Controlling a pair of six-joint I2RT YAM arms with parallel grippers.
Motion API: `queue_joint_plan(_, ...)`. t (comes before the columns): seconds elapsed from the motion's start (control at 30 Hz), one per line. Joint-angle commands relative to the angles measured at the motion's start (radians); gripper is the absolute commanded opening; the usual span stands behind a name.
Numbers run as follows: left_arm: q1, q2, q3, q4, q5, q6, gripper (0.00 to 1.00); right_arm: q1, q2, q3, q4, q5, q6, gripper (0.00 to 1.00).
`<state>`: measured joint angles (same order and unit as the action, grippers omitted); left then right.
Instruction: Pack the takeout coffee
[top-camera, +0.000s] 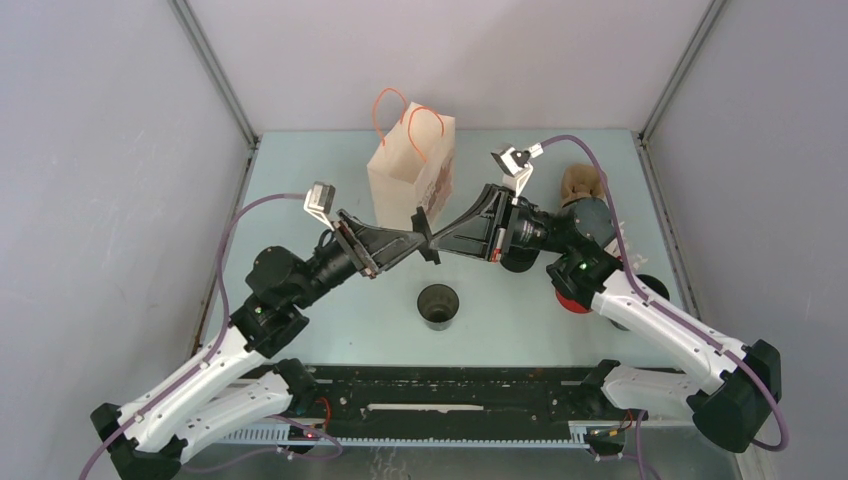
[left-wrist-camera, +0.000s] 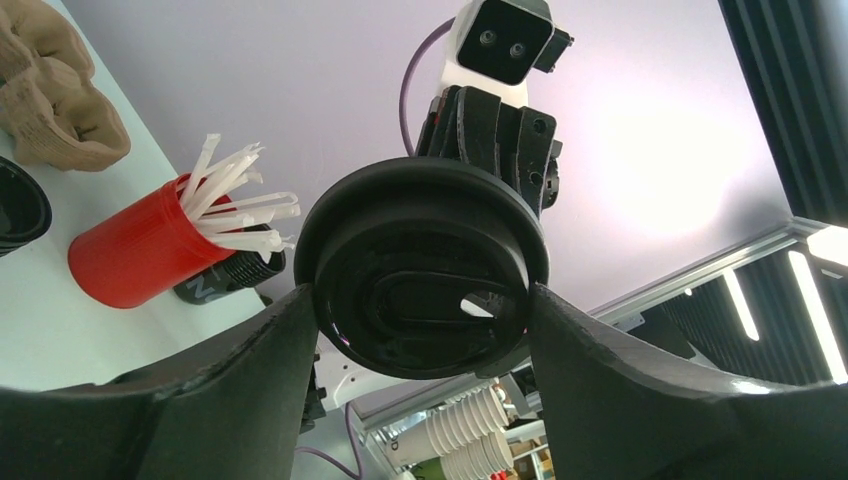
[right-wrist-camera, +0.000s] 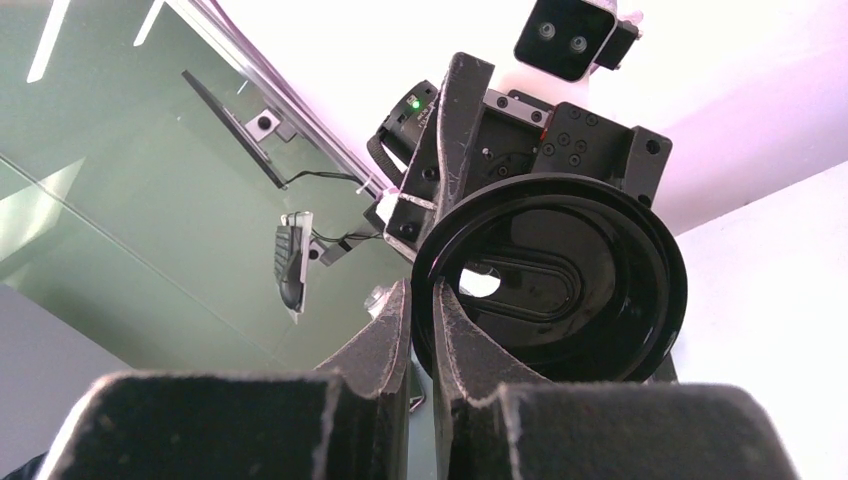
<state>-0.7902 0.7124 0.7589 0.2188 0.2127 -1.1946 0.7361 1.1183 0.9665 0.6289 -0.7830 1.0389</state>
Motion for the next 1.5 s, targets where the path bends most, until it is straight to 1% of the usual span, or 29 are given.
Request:
queue_joint_plan(0.0,0.002,-0.015,0.003,0.028,-0.003,0.027,0.74,0.011,-0.013,-0.008,0.025,0.017,0.007,0.03)
queue_joint_plan(0.1,0.001,-0.012,0.013,0.011,-0.007,0.049,0.67,0.014,-0.012,-0.008,-0.008,0.021,-0.014,0.09)
queue_joint_plan(0.17,0.002,-0.01,0.028,-0.038,-0.019,0.08,0.66,0.014,-0.023,-0.008,-0.063,0.035,-0.056,0.19)
queue_joint_plan(0.2,0.002,-0.011,0.037,-0.069,-0.026,0.1,0.66,0.013,-0.033,-0.008,-0.112,0.053,-0.084,0.27)
queue_joint_plan(0.27,0.002,-0.02,0.052,-0.139,-0.048,0.144,0.65,0.0,-0.055,-0.008,-0.208,0.084,-0.138,0.47)
queue_joint_plan(0.3,0.001,-0.028,0.058,-0.176,-0.06,0.167,0.65,-0.015,-0.065,-0.008,-0.257,0.092,-0.159,0.55)
queue_joint_plan(0.33,0.002,-0.033,0.064,-0.221,-0.075,0.193,0.65,-0.031,-0.078,-0.008,-0.302,0.096,-0.182,0.62)
queue_joint_plan(0.4,0.002,-0.04,0.08,-0.32,-0.091,0.256,0.67,-0.073,-0.117,-0.008,-0.414,0.108,-0.251,0.67)
queue_joint_plan(0.47,0.0,-0.04,0.103,-0.434,-0.105,0.331,0.65,-0.125,-0.177,-0.005,-0.544,0.136,-0.355,0.68)
queue_joint_plan(0.53,-0.005,-0.026,0.132,-0.591,-0.123,0.411,0.62,-0.176,-0.248,0.013,-0.756,0.189,-0.485,0.68)
queue_joint_plan(0.57,-0.024,-0.011,0.158,-0.666,-0.158,0.455,0.6,-0.203,-0.275,0.025,-0.845,0.224,-0.547,0.67)
queue_joint_plan(0.63,-0.103,0.05,0.222,-0.832,-0.292,0.559,0.59,-0.223,-0.315,0.04,-0.987,0.309,-0.666,0.66)
queue_joint_plan(0.67,-0.146,0.095,0.256,-0.896,-0.352,0.586,0.59,-0.228,-0.329,0.04,-1.043,0.344,-0.715,0.66)
queue_joint_plan(0.7,-0.175,0.148,0.283,-0.946,-0.379,0.609,0.59,-0.23,-0.337,0.041,-1.09,0.377,-0.757,0.66)
queue_joint_plan(0.8,-0.22,0.328,0.352,-1.015,-0.396,0.654,0.59,-0.231,-0.345,0.036,-1.196,0.452,-0.837,0.66)
queue_joint_plan(0.87,-0.244,0.425,0.404,-1.043,-0.441,0.681,0.6,-0.231,-0.37,0.014,-1.211,0.485,-0.847,0.65)
queue_joint_plan(1.0,-0.252,0.582,0.46,-1.054,-0.452,0.722,0.61,-0.233,-0.447,-0.066,-1.153,0.477,-0.837,0.65)
queue_joint_plan(1.13,-0.259,0.7,0.521,-1.081,-0.473,0.756,0.62,-0.234,-0.477,-0.076,-1.187,0.542,-0.855,0.66)
queue_joint_plan(1.2,-0.264,0.743,0.551,-1.102,-0.487,0.768,0.6,-0.235,-0.493,-0.09,-1.188,0.567,-0.862,0.66)
queue_joint_plan(1.3,-0.276,0.779,0.571,-1.118,-0.507,0.776,0.6,-0.238,-0.506,-0.1,-1.192,0.586,-0.873,0.66)
queue_joint_plan(1.47,-0.282,0.804,0.593,-1.108,-0.476,0.787,0.61,-0.242,-0.502,-0.101,-1.185,0.577,-0.873,0.66)
